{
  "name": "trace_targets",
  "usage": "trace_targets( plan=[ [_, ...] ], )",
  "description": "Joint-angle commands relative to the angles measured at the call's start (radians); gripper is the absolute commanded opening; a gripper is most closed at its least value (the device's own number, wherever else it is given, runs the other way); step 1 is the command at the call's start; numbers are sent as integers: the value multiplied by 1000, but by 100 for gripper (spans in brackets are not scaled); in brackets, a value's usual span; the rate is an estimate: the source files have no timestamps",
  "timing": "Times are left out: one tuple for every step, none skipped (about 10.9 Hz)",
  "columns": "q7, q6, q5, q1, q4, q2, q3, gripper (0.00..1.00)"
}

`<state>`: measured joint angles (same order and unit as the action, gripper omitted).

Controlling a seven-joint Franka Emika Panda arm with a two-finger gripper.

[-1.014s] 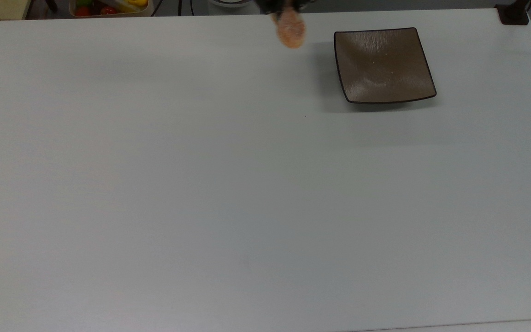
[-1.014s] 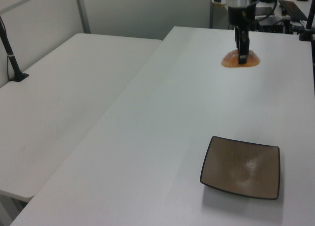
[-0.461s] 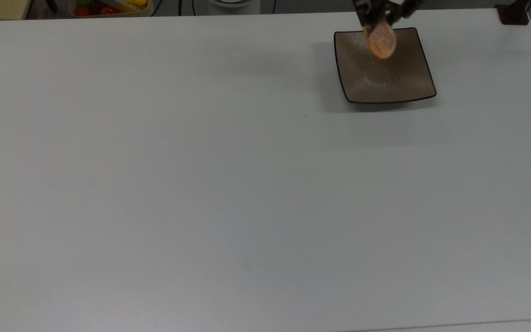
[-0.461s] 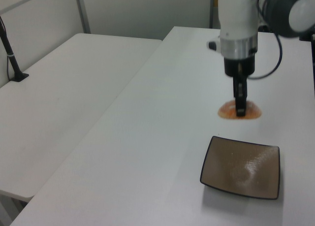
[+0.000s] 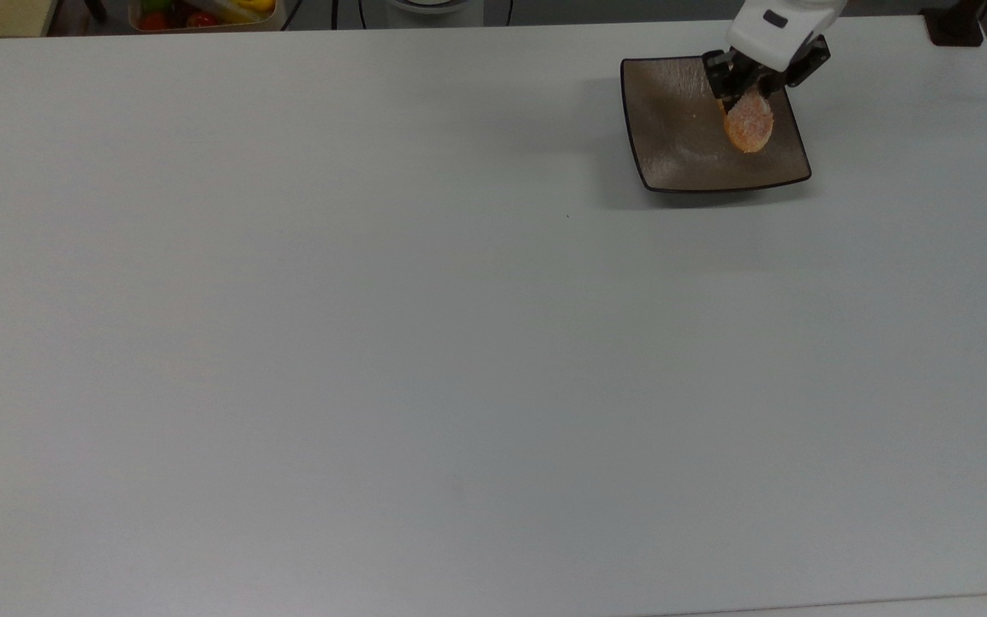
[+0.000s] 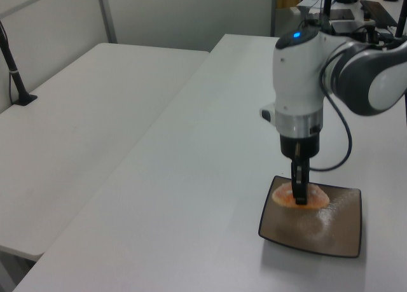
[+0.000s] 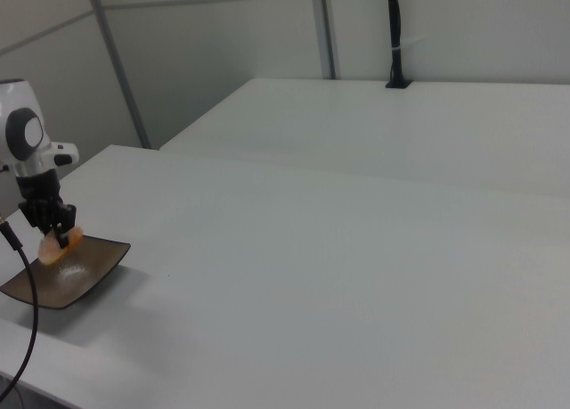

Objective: Bread is placed on a ceramic plate
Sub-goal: 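Lower the bread roll onto the plate and open the gripper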

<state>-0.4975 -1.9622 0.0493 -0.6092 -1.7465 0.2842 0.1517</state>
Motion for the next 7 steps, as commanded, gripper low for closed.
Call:
trace_targets(
  plan=[
    [-30, -38, -9, -26, -30, 38, -1, 34],
    [-30, -53, -11, -29, -48, 42, -1, 35],
    [-32, -66, -16, -33, -57, 55, 6, 40],
    [-50, -67, -35, -33, -65, 61, 17, 45],
    [-74, -70, -55, -33, -71, 62, 20, 57],
    [-81, -69, -60, -32, -70, 62, 23, 79],
    [-81, -67, -60, -29, -70, 62, 26, 92]
  ],
)
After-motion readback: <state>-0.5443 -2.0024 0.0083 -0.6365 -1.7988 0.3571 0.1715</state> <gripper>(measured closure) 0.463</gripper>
